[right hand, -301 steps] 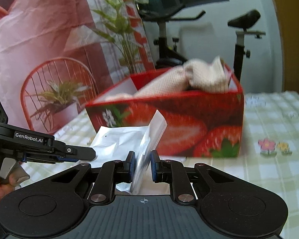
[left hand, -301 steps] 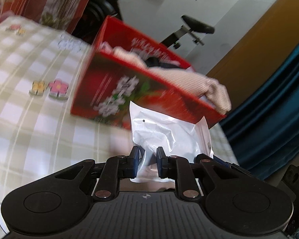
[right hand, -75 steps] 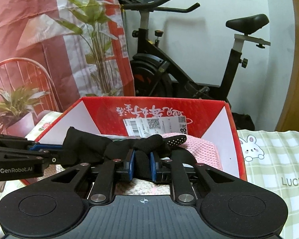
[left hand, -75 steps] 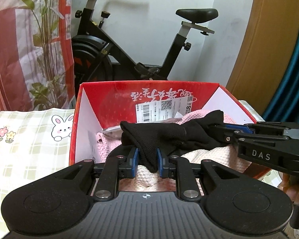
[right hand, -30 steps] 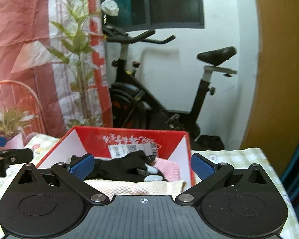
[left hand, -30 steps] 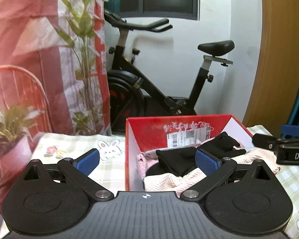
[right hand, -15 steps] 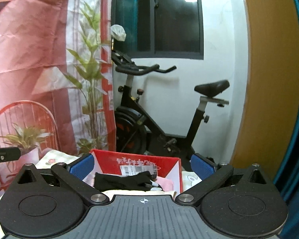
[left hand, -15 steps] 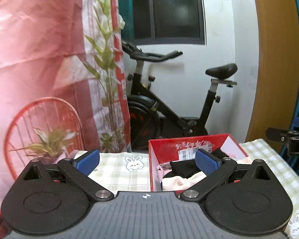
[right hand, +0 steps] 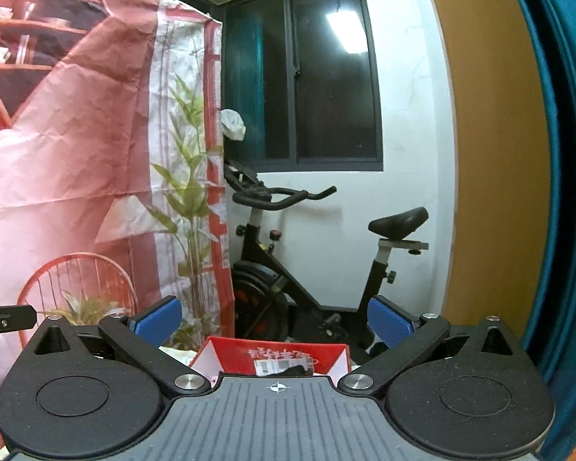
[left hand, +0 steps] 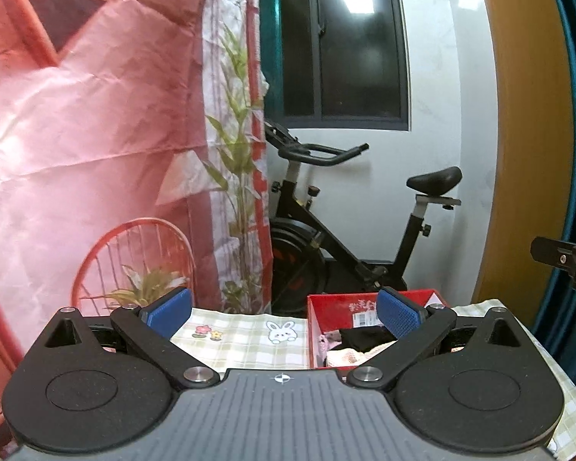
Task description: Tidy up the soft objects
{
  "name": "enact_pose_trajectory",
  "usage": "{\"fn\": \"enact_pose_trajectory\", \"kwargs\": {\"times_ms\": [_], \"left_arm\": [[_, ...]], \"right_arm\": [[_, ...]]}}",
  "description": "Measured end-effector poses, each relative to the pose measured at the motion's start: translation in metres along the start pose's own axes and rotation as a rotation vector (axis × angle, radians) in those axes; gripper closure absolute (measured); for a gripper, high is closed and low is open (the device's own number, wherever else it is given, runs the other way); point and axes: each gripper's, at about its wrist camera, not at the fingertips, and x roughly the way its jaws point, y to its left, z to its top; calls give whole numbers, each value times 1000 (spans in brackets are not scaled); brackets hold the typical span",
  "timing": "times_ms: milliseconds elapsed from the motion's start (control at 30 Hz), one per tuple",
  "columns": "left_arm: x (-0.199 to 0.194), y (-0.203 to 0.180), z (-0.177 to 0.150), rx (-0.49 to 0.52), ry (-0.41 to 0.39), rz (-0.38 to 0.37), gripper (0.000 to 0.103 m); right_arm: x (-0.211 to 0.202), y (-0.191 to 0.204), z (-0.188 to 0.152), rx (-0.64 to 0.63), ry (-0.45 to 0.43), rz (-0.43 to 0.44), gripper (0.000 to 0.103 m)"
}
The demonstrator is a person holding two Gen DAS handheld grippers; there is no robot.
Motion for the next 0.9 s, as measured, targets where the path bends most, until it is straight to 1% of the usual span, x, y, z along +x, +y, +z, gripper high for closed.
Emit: {"fn": "enact_pose_trajectory", "kwargs": {"times_ms": [200, 533, 900], "left_arm": [[-6, 1, 3, -23, -19, 7, 0], [-9, 0, 2, -17, -13, 40, 0], [-9, 1, 1, -21, -3, 45, 0]], "right_arm": [[-6, 4, 5, -4, -8, -2, 0], [-7, 6, 5, -5, -4, 1, 0], [-4, 7, 1, -5, 4, 1, 0]]}}
